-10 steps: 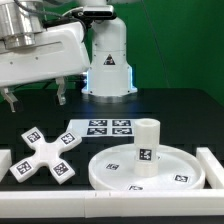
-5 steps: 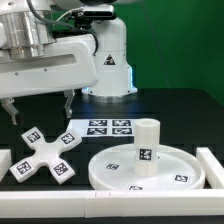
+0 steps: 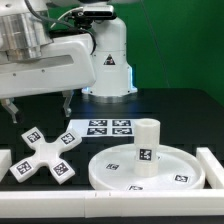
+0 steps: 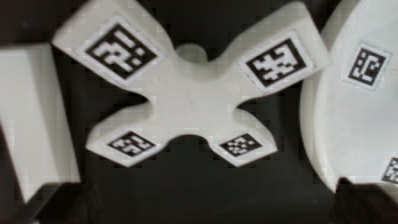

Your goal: Assemble round table

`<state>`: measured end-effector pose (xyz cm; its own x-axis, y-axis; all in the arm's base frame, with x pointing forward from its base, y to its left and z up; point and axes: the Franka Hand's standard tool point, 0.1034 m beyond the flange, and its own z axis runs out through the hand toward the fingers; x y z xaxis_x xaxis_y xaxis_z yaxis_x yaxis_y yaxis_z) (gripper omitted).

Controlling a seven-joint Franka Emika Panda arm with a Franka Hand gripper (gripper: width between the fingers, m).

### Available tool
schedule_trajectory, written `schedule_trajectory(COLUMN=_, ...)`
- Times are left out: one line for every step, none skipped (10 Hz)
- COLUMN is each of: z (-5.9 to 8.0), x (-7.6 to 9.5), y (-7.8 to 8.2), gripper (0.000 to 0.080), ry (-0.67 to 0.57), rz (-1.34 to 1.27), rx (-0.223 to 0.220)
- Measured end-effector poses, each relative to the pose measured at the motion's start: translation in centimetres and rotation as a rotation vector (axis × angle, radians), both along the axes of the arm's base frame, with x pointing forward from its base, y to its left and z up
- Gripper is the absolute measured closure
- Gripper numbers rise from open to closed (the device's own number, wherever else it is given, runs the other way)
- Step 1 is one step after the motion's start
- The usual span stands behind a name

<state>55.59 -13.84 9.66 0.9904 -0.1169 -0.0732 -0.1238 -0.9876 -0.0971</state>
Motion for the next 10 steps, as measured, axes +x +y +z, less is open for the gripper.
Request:
schedule_trajectory(z=-0.5, x=0.8, y=0.5, gripper=0.0151, ry=0.066, rz=-0.041, rx=0.011)
schedule_trajectory(z=-1.0, x=1.5, y=0.6, gripper=0.0151, ry=0.102, rz=-0.063, rx=0.021)
schedule_trajectory(z=-1.6, x=1.7, y=0.2, gripper=0.0151, ry=0.063, rz=-0.079, rx=0.004)
schedule_trajectory(z=-1.7, x=1.3, y=0.2, gripper=0.0151, ry=0.071, rz=-0.079, rx=0.006)
schedule_trajectory(z=-1.7, x=1.3, y=0.2, gripper=0.0151, ry=0.070, rz=-0.079, rx=0.006)
schedule_trajectory(z=-1.8, x=1.3, y=0.2, gripper=0.0151, ry=0.071, rz=-0.080, rx=0.005)
schedule_trajectory(z=-1.9, x=1.1, y=0.2, gripper=0.0151, ry=0.083, rz=-0.082, rx=0.009)
schedule_trajectory(z=-2.6, x=0.1, y=0.4, gripper=0.0151, ry=0.169, rz=-0.094, rx=0.029)
schedule_trajectory(z=-3.0, x=-0.1, y=0.7, gripper=0.0151, ry=0.255, rz=-0.114, rx=0.045)
schedule_trajectory(z=-3.2, x=-0.1, y=1.0, gripper=0.0151, ry=0.350, rz=-0.133, rx=0.074)
